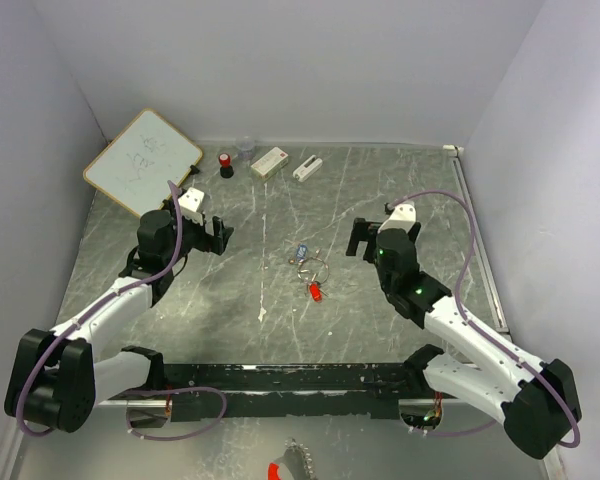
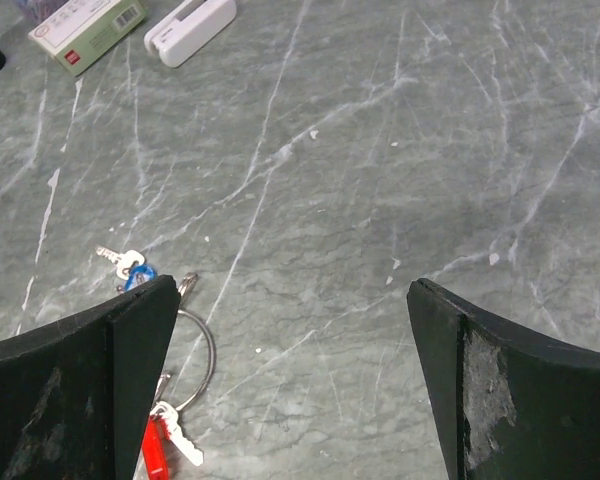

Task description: Remove the keys from the keyring

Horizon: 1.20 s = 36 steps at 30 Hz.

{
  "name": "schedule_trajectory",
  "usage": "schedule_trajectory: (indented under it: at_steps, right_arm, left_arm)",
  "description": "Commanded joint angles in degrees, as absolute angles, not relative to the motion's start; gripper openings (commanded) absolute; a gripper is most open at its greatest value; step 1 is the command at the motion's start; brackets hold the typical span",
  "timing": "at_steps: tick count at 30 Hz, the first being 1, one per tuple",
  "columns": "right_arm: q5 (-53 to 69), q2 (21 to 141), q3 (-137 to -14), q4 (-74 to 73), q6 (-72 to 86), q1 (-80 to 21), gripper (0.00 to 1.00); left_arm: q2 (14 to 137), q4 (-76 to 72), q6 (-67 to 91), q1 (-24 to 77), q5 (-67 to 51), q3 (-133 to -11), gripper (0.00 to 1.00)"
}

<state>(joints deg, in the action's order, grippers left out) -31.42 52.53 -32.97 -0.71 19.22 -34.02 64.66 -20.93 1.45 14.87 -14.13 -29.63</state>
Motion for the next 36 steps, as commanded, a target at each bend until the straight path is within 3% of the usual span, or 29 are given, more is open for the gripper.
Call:
schedule_trajectory:
  at_steps: [1,12,23,29,32,36]
  right_arm:
    - [-29.77,52.75,-32.67,-1.21,18.95,-34.76,1.0]
    - [-25.71,54.06,-33.05,-0.01,17.71,-35.53,1.0]
    - [-21.62,54.85,-33.78,0.94,16.45,-35.91,0.98]
    - [-17.75,57.59,-32.71,0.11,17.63,-36.61,0.68]
    - [-13.22,59.36,-31.78,0.43,17.06,-36.81,0.42]
    - [-11.28,62.22,-29.8,1.55,19.25,-37.42,0.37]
  left_arm:
    - [64.95,-21.88,1.14,15.37,-14.21,-30.76,0.97]
    - [66.12,-25.34,1.65,15.77,-19.94,-30.45,0.97]
    - [75.93,-21.32,5.03,15.84,-35.75,-39.56,0.96]
    - [76.23,-31.4,9.11,15.84,-43.37,-35.34,0.95]
    - [75.94,-30.67,9.72,15.82,-42.18,-35.77,0.95]
    - [74.7,-31.17,9.06,16.23,-39.92,-34.56,0.94]
